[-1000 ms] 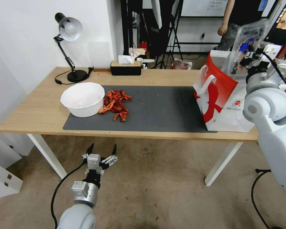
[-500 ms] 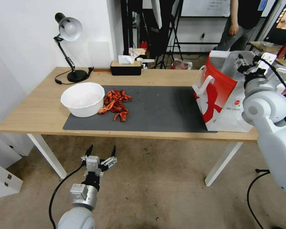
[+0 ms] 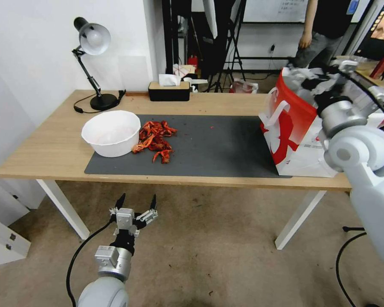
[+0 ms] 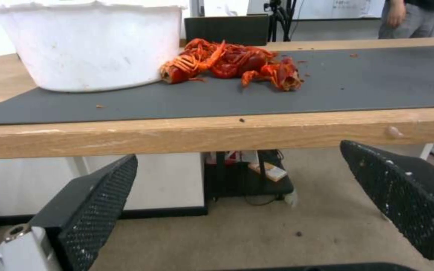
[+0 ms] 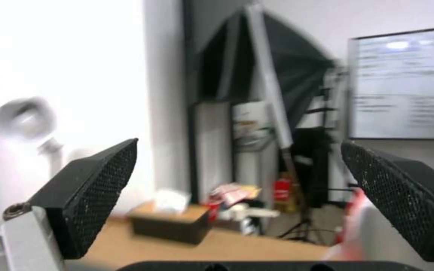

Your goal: Close the takeout container lid, then place the container into the takeout bag.

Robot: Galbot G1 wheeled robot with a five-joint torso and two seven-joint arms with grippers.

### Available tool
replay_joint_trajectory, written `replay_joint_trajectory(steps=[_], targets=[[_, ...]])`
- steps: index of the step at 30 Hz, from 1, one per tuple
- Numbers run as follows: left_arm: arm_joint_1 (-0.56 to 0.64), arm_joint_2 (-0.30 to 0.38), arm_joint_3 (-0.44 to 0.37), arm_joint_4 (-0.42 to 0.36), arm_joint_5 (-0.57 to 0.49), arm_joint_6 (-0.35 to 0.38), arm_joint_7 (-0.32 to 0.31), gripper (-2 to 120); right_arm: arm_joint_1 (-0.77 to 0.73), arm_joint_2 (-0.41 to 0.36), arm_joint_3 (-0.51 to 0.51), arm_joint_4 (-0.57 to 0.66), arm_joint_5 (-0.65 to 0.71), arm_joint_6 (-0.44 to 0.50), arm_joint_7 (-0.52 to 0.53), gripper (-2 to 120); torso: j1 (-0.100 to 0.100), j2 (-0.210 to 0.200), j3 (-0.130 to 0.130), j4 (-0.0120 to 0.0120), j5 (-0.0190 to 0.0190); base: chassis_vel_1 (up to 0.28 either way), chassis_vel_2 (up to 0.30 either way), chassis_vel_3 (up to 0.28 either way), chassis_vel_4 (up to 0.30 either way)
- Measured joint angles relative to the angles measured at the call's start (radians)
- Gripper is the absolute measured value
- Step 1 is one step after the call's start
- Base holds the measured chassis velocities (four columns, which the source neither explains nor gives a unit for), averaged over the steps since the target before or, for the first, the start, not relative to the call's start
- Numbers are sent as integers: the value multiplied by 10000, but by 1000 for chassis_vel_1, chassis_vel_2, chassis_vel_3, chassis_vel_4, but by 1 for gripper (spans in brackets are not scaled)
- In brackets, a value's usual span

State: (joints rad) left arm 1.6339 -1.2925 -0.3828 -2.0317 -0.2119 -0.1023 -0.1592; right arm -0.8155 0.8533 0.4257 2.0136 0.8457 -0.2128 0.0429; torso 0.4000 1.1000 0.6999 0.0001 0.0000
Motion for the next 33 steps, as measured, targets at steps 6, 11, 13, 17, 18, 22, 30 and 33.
replay_joint_trajectory(steps=[6,11,13,17,18,22,30,33], targets=[[111,11,-143,-4,-181,-58,260,100,-2346,68,249,574,-1319,910,-732,100,0,0,0,-2,0,0,0,0,0],[245,-103,-317,-25,-404,-351,466,100,-4149,574,639,599,-2084,2141,-815,100,0,0,0,-5,2,0,0,0,0],[410,-213,-489,-30,-518,-584,505,100,-5014,955,675,528,-2421,2898,-812,100,-1,0,0,-2,-1,0,0,0,0],[473,-258,-531,-44,-640,-647,543,100,-6353,1696,759,354,-3031,4121,-732,100,-2,1,-1,0,-4,0,0,0,0],[476,-262,-506,-44,-644,-657,566,100,-6786,1969,812,226,-3280,4519,-697,100,-3,1,0,-5,-1,0,0,0,0],[419,-280,-434,0,-637,-672,643,100,-7820,2560,895,-134,-3982,5563,-440,100,-3,1,0,0,-4,0,0,0,0],[299,-279,-377,173,-596,-815,747,100,-8509,3165,716,-619,-5055,6656,539,100,-2,0,0,0,3,0,0,0,0],[289,-286,-360,263,-546,-961,802,100,-8620,3348,622,-786,-5143,6758,686,100,-3,1,0,0,2,0,0,0,0]])
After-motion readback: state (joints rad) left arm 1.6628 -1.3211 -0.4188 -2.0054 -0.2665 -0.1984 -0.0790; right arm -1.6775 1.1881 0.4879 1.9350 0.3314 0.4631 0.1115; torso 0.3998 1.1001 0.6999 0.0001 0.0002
